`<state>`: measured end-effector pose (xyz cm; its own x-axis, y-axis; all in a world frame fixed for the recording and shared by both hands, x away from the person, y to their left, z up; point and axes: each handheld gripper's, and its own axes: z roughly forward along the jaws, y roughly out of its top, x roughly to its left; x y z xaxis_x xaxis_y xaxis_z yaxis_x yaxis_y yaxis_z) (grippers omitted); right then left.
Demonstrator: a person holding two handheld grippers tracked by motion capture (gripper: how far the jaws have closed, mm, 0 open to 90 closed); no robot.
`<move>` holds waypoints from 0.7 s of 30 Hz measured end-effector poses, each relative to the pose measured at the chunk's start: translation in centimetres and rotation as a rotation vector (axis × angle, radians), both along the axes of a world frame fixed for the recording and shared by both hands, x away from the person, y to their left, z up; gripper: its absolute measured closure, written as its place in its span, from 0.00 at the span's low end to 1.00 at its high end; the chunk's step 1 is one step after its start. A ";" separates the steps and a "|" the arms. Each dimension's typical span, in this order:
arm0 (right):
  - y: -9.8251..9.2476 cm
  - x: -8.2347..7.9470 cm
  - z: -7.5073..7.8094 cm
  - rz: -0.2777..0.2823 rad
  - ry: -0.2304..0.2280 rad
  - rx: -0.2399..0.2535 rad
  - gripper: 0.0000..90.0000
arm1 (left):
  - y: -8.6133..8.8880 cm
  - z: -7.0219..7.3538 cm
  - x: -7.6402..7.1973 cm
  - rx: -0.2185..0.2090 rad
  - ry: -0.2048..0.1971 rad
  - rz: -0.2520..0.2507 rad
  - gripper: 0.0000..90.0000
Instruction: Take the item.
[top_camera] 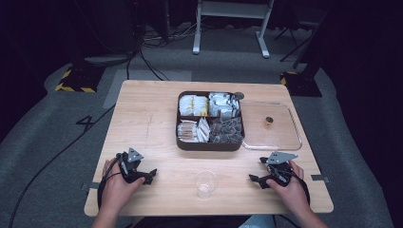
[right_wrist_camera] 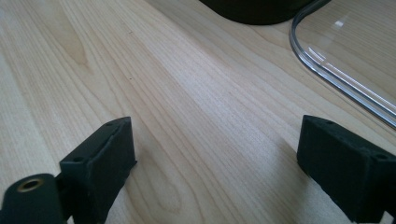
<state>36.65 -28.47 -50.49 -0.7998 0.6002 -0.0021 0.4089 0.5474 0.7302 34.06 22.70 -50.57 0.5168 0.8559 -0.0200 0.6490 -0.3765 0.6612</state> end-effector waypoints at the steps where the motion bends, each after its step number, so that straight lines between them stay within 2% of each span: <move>1: -0.1 0.0 0.0 0.000 0.001 -0.002 0.12 | -0.1 0.0 0.0 0.003 -0.004 0.008 0.00; 3: -0.1 -0.2 0.0 -0.024 -0.003 -0.002 0.12 | -0.2 0.0 0.0 0.001 -0.002 0.022 0.00; 7: -0.1 -0.2 0.0 -0.022 -0.003 -0.001 0.12 | -0.2 0.0 0.1 0.002 -0.002 0.020 0.00; 9: -0.1 -0.2 0.0 -0.023 -0.002 -0.001 0.12 | -0.5 0.1 0.0 -0.002 0.004 0.057 0.01; 11: -0.1 -0.2 0.0 -0.037 -0.003 -0.001 0.12 | -0.8 0.5 -0.2 0.008 0.012 0.085 0.08; 12: 0.0 -0.3 0.0 -0.045 -0.001 0.000 0.13 | -0.8 0.8 -0.4 0.014 0.020 0.082 0.16; 13: 0.0 -0.3 0.0 -0.049 -0.001 0.000 0.12 | -0.9 1.2 -0.5 0.034 0.038 0.084 0.24; 14: 0.0 -0.3 0.0 -0.051 -0.001 0.000 0.12 | -1.1 1.5 -0.6 0.063 0.037 0.083 0.30; 16: 0.0 -0.3 0.0 -0.054 -0.001 0.000 0.12 | -1.4 2.1 -0.7 0.086 0.017 0.074 0.32; 18: 0.0 -0.4 0.0 -0.059 -0.001 -0.001 0.12 | -1.7 2.6 -0.7 0.058 0.021 0.067 0.35; 19: 0.0 -0.4 0.0 -0.059 0.000 0.000 0.12 | -1.9 3.0 -0.7 0.029 0.028 0.059 0.35; 21: 0.0 -0.4 0.0 -0.060 0.000 0.000 0.13 | -2.1 3.8 -0.7 0.001 0.017 0.051 0.35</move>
